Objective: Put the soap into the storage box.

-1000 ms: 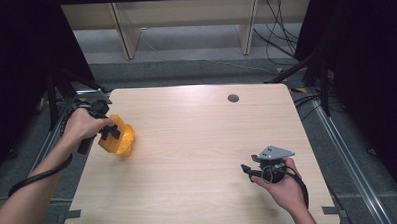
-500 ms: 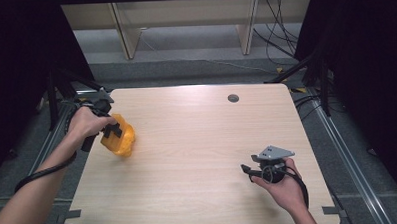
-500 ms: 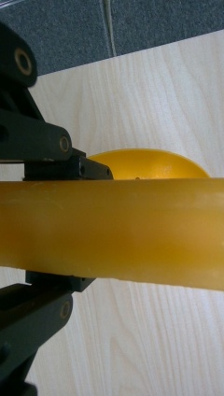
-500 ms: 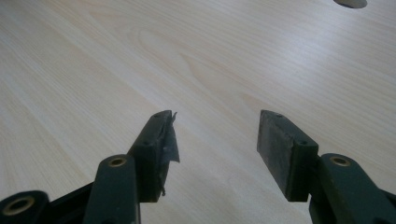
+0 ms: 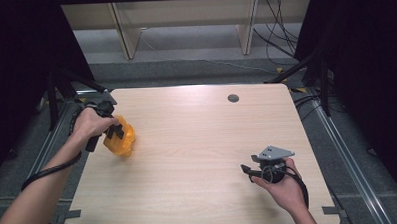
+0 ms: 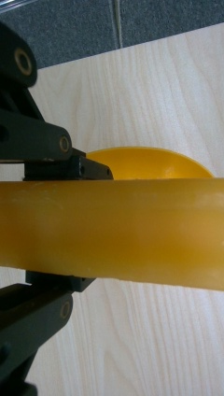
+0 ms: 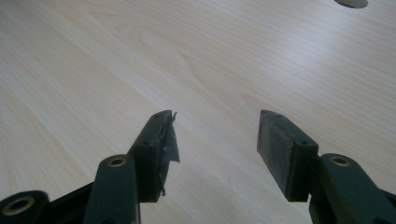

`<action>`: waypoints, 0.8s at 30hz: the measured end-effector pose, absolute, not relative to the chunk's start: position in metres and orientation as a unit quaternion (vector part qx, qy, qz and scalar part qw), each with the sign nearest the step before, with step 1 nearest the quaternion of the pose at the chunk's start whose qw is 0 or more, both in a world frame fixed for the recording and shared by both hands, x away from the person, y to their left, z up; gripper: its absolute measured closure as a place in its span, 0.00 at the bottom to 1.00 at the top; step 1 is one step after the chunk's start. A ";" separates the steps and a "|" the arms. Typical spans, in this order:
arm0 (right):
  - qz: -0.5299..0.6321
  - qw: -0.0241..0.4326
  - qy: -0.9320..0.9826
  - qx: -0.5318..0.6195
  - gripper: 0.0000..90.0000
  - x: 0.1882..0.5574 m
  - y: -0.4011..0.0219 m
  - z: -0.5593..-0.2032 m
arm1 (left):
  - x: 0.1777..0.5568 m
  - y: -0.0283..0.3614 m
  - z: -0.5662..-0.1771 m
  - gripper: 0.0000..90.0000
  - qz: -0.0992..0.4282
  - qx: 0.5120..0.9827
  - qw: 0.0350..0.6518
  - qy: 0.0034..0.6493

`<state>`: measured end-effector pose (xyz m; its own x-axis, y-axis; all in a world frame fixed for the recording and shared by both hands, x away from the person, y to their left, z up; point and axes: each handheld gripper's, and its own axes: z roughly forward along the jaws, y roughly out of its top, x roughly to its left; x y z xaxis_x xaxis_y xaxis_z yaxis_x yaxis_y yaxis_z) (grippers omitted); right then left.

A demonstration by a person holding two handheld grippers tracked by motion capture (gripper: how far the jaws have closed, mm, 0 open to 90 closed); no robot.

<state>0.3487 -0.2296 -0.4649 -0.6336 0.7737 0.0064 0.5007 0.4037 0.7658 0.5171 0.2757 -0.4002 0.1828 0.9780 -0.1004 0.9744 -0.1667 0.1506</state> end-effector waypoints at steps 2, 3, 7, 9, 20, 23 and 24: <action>0.382 0.180 0.820 0.387 0.52 0.349 -0.230 -0.465 | 0.517 0.272 -0.405 0.67 0.023 0.746 0.109 0.656; 0.382 0.180 0.820 0.387 0.52 0.349 -0.230 -0.465 | 0.518 0.272 -0.404 0.67 0.017 0.750 0.104 0.653; 0.383 0.178 0.817 0.391 0.52 0.348 -0.229 -0.464 | 0.520 0.272 -0.408 0.67 0.022 0.748 0.105 0.655; 0.383 0.181 0.819 0.387 0.52 0.349 -0.230 -0.465 | 0.520 0.272 -0.409 0.67 0.020 0.742 0.101 0.662; 0.382 0.181 0.819 0.389 0.52 0.348 -0.229 -0.465 | 0.523 0.270 -0.416 0.67 0.019 0.745 0.093 0.660; 0.382 0.181 0.818 0.389 0.52 0.348 -0.229 -0.465 | 0.524 0.268 -0.419 0.67 0.022 0.744 0.094 0.661; 0.379 0.178 0.820 0.391 0.52 0.348 -0.229 -0.464 | 0.524 0.269 -0.419 0.67 0.018 0.746 0.090 0.659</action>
<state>0.3480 -0.2292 -0.4645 -0.6308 0.7759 0.0040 0.5053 0.4069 0.7610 0.5241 0.2687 -0.4187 0.1307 0.9872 -0.0917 0.9806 -0.1151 0.1585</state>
